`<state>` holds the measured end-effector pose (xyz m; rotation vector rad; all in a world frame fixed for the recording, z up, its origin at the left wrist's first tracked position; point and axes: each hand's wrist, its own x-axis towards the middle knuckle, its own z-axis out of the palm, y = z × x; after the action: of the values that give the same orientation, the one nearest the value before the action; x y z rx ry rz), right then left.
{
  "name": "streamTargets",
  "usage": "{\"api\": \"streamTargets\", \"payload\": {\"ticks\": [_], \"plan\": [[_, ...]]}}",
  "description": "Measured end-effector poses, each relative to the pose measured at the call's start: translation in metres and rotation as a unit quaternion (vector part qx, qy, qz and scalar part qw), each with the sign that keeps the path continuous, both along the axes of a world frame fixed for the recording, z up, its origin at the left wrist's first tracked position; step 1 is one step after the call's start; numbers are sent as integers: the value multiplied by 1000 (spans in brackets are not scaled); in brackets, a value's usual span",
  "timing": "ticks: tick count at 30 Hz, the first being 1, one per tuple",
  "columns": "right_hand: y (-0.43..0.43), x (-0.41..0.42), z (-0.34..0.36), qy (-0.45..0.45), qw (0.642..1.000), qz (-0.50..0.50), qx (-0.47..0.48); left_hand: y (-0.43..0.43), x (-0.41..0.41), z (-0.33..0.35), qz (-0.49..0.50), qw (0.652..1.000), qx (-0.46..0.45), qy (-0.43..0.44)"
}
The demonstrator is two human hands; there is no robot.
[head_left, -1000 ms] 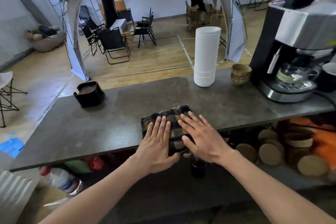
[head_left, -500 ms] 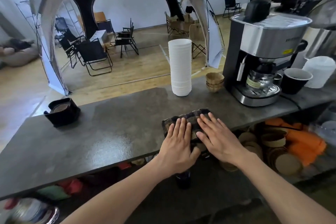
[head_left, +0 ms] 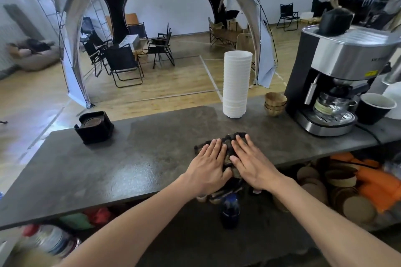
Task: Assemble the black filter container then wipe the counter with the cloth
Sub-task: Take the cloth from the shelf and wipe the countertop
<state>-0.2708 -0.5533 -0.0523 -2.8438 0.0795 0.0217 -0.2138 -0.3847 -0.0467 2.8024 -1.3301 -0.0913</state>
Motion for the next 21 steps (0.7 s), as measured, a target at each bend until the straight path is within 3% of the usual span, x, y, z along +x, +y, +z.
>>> {"api": "streamTargets", "payload": {"ticks": [5,11,21], "plan": [[58,32,3,34,999,6,-37,59,23,5,3,1000,6,1],[90,86,9,72,997,7,-16,88,74,7,9,999,36,12],[195,191,9,60,998,12,-17,190,178,8,49,997,33,48]]}}
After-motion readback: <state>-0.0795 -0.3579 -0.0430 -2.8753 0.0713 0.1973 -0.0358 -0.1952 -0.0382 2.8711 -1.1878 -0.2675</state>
